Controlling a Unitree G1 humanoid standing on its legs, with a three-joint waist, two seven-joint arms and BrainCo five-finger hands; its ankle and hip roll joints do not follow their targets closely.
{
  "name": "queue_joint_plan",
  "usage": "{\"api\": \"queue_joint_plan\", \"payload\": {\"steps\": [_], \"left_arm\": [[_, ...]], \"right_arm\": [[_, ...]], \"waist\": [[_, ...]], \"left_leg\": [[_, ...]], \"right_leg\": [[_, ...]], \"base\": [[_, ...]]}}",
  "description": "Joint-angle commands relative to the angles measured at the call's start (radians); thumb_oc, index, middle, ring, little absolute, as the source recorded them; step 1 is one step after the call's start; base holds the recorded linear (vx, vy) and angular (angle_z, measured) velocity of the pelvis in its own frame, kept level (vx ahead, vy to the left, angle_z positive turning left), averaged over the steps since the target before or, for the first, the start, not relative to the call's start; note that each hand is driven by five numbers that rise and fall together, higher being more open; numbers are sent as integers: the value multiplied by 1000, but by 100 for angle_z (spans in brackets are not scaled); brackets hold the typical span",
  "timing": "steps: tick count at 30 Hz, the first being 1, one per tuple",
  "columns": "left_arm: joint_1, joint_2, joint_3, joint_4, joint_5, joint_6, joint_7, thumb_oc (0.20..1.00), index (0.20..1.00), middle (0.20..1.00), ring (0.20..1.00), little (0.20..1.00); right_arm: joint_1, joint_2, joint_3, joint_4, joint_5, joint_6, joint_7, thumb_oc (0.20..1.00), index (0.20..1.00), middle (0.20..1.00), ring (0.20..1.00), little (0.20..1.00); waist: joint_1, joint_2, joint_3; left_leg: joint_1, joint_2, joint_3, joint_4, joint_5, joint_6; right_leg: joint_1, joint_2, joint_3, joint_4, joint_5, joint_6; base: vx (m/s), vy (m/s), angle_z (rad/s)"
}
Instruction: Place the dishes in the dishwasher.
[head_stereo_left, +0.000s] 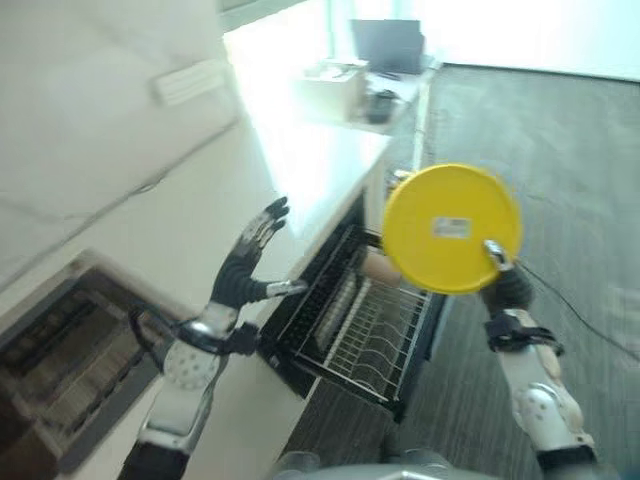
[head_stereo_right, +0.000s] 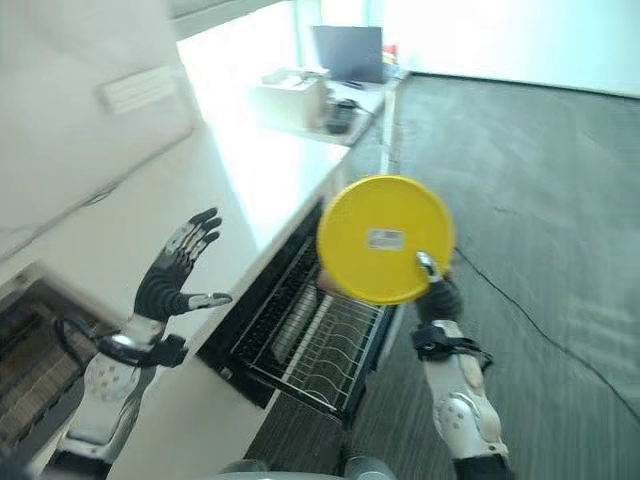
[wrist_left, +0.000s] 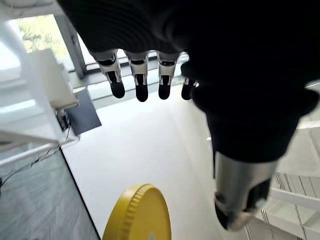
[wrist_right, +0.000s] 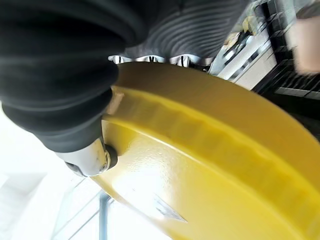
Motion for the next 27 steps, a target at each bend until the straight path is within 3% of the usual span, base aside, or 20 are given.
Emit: {"api": "queue_joint_plan", "payload": {"steps": [1, 4, 7, 9, 10, 11, 12, 13, 18, 21, 27], "left_arm": [[-104, 40, -1, -19, 0, -52, 26, 1000, 1000, 1000, 1000, 1000], [-102, 56, 16, -36, -11, -45, 12, 1000, 1000, 1000, 1000, 1000], [-64, 72, 38, -51, -18, -58, 14, 1000, 1000, 1000, 1000, 1000], [-51, 97, 57, -58, 1, -50, 38, 1000, 1000, 1000, 1000, 1000], [-52, 106, 60, -58, 7, -48, 50, 1000, 1000, 1000, 1000, 1000], [-58, 110, 61, -59, 7, -48, 53, 1000, 1000, 1000, 1000, 1000], [-73, 115, 66, -59, -8, -45, 38, 1000, 1000, 1000, 1000, 1000], [-87, 125, 62, -53, -9, -37, 45, 1000, 1000, 1000, 1000, 1000], [-101, 130, 53, -49, -13, -36, 46, 1000, 1000, 1000, 1000, 1000], [-105, 125, 41, -41, -35, -48, 25, 1000, 1000, 1000, 1000, 1000], [-110, 114, 17, -40, -45, -10, -8, 1000, 1000, 1000, 1000, 1000]], "right_arm": [[-9, 7, -57, -103, -34, -24, 61, 200, 200, 200, 200, 200], [-17, -10, -61, -71, -83, 4, 100, 200, 200, 200, 200, 200], [-38, -28, -47, -40, -101, 33, 126, 200, 200, 200, 200, 200], [-70, -24, -22, 0, -104, 27, 154, 200, 200, 200, 200, 200], [-84, -19, -5, 19, -109, 12, 159, 200, 200, 200, 200, 200], [-91, -18, 0, 25, -109, 5, 158, 200, 200, 200, 200, 200], [-83, -19, 2, 32, -126, -13, 153, 200, 200, 200, 200, 200], [-96, -22, 16, 47, -139, -22, 144, 200, 200, 200, 200, 200], [-124, -52, 28, 43, -146, -22, 118, 200, 200, 200, 200, 200], [-125, -71, 46, 59, -228, -22, 104, 200, 200, 200, 200, 200], [-157, -103, 109, 119, -418, -73, 66, 200, 200, 200, 200, 200]], "waist": [[-35, 0, 13], [-35, -17, 20], [-5, -30, 33], [39, -37, 51], [57, -42, 60], [61, -44, 65], [57, -51, 68], [72, -71, 73], [109, -79, 84], [117, -60, 87], [143, -42, 96]], "left_leg": [[118, 86, 119, -17, 68, -50], [128, 75, 160, 8, 35, -35], [135, 67, 196, 27, 14, -21], [147, 76, 242, 33, 7, -15], [148, 83, 255, 43, 1, -13], [145, 87, 254, 55, -7, -10], [111, 102, 235, 111, -23, -14], [63, 140, 239, 174, -23, -40], [12, 211, 224, 168, 38, -95], [12, 226, 217, 147, 72, -117], [4, 229, 186, 155, 91, -136]], "right_leg": [[71, -76, -76, 172, -159, 70], [61, -120, -84, 148, -122, 97], [63, -156, -131, 140, -95, 118], [64, -207, -235, 167, -76, 134], [60, -245, -257, 184, -50, 140], [56, -256, -238, 191, -47, 140], [52, -259, -174, 187, -62, 139], [82, -258, -193, 139, -61, 152], [123, -231, -251, 117, -84, 148], [135, -234, -289, 143, -107, 142], [168, -235, -299, 174, -137, 130]], "base": [[95, 159, -70], [98, 152, -19], [24, 71, -46], [-55, -93, -72], [-68, -152, -103], [-29, -299, -91], [-1, -461, -41], [19, -475, 32], [-58, -249, 29], [-23, -5, 17], [87, 39, 18]]}}
